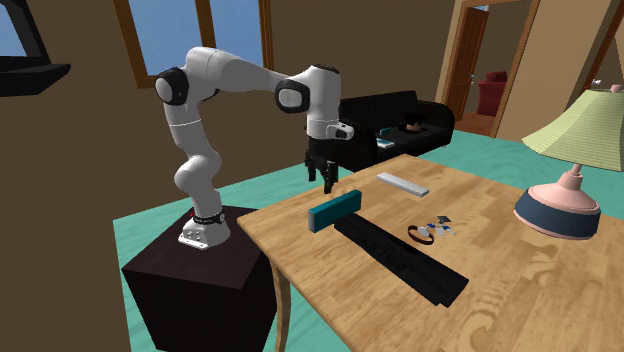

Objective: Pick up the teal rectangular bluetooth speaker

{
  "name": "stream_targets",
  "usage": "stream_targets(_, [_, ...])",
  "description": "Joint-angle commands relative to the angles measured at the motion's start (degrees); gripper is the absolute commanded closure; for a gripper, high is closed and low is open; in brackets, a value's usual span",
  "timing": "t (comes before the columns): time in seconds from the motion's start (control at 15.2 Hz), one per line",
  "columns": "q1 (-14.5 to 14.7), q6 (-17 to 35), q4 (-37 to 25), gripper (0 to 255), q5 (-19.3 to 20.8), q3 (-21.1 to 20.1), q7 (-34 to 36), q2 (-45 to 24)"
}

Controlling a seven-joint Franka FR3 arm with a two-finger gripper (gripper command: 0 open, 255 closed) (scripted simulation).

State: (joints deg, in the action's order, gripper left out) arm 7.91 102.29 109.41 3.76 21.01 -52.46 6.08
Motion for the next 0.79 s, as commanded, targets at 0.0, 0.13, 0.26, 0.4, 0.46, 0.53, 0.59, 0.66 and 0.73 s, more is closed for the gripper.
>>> stream_targets(0.0, [0.3,0.8,-3.7,0,-0.6,0.6,-6.4,-4.6])
stream_targets(0.13, [0.2,1.4,-7.5,0,-1.3,0.6,-11.9,-9.1])
stream_targets(0.26, [0.1,2.9,-6.1,0,-1.3,0.5,-11.9,-9.3])
stream_targets(0.4, [0.1,4.5,-4.8,0,-1.3,0.5,-11.9,-9.4])
stream_targets(0.46, [0.1,5.2,-4.1,0,-1.4,0.5,-11.9,-9.5])
stream_targets(0.53, [0.1,5.9,-3.5,0,-1.4,0.5,-11.8,-9.7])
stream_targets(0.59, [0.1,6.7,-2.9,0,-1.5,0.5,-11.8,-9.8])
stream_targets(0.66, [0.0,7.1,-2.5,0,-1.5,0.5,-11.8,-9.9])
stream_targets(0.73, [0.0,7.1,-2.5,0,-1.5,0.5,-11.8,-9.9])
